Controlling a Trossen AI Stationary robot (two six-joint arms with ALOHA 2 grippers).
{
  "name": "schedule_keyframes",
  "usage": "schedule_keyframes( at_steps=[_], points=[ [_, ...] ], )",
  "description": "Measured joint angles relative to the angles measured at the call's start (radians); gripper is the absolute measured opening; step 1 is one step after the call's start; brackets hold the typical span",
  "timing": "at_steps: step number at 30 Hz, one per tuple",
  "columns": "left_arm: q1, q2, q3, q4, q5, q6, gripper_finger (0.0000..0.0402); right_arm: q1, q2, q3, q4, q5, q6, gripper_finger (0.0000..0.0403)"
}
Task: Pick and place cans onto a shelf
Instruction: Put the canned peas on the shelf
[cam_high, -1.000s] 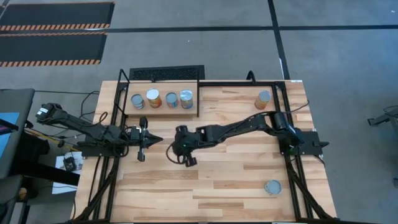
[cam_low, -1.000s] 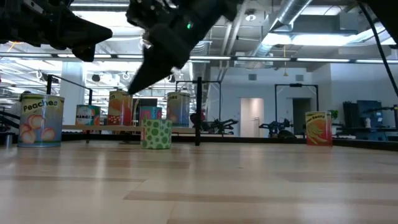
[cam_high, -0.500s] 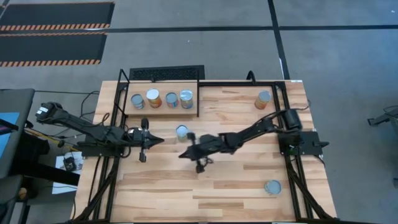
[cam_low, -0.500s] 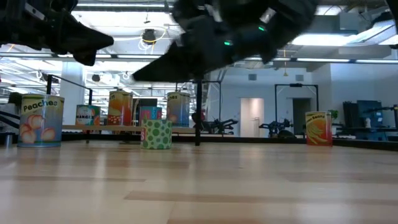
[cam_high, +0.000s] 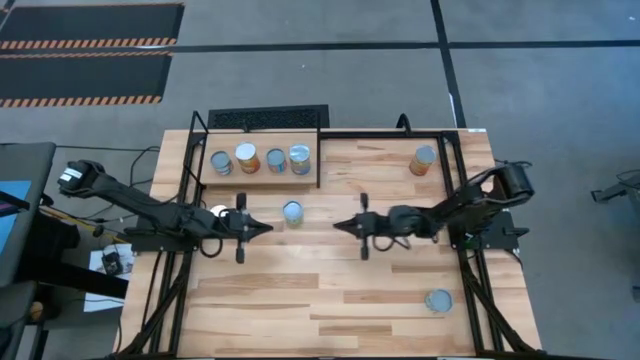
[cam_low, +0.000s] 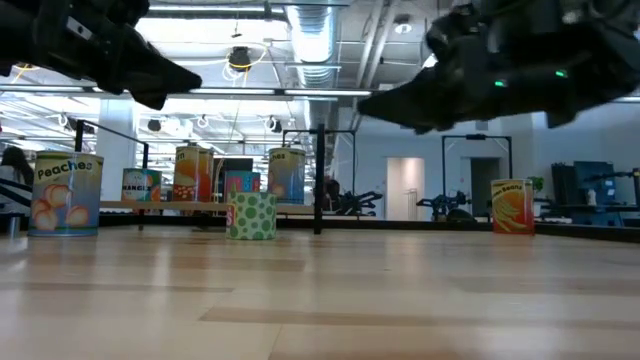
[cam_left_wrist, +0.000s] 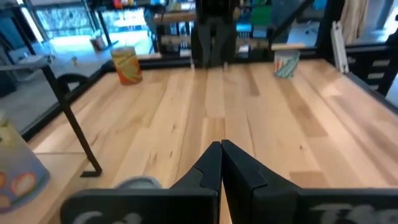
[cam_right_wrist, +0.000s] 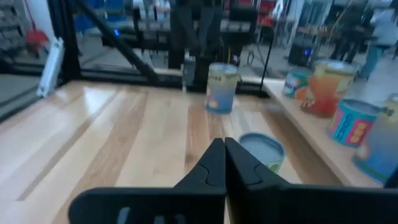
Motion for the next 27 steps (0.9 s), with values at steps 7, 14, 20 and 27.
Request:
schedule_keyframes(
  at_steps=[7, 14, 20, 27],
  points=[
    [0.036, 0.113, 0.051, -0.001, -0.003, -0.079, 0.0, -0.003, -0.008, -0.179, 0.31, -0.004, 0.019, 0.0011],
    [0.066, 0.156, 0.132, -0.15, -0.044, -0.104, 0.0, -0.003, -0.01, -0.234, 0.335, 0.008, 0.039, 0.0015],
    [0.069, 0.153, 0.236, -0.337, -0.111, -0.108, 0.0, 0.015, -0.052, -0.269, 0.335, 0.092, -0.063, 0.0012],
    [0.115, 0.178, 0.339, -0.482, -0.036, -0.125, 0.0, 0.027, -0.195, -0.335, 0.328, 0.284, -0.263, 0.0017]
  ],
)
